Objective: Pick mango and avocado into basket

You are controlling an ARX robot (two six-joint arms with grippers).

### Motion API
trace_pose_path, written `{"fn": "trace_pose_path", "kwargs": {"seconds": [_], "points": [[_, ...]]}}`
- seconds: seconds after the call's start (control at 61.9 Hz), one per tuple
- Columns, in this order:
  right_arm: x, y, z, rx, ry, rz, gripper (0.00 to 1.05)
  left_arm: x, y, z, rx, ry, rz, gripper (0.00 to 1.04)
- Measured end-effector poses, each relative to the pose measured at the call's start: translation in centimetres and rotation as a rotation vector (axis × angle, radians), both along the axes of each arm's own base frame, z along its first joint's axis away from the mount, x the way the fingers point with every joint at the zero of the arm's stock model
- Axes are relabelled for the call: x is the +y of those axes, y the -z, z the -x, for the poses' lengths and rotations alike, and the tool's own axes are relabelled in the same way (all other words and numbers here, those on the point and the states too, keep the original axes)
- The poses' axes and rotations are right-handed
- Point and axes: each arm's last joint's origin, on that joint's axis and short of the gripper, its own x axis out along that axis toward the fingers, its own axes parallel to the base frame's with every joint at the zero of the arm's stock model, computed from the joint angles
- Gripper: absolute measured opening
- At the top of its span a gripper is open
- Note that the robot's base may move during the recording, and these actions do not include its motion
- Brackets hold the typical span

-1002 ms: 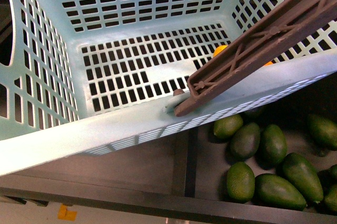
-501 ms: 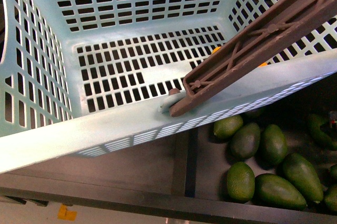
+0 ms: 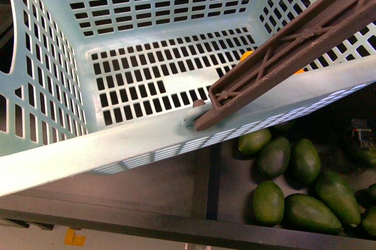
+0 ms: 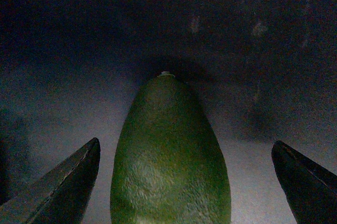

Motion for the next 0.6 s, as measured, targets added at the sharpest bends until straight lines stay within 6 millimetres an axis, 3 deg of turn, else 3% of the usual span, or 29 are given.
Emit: {"fn": "trace_pose_path", "kwargs": {"seconds": [0.598], "points": [[1.7,1.7,-0.7,0.035,-0.018,-0.033,0.96,0.0,0.0,0.0,0.000,0.000,0.000,0.15]]}}
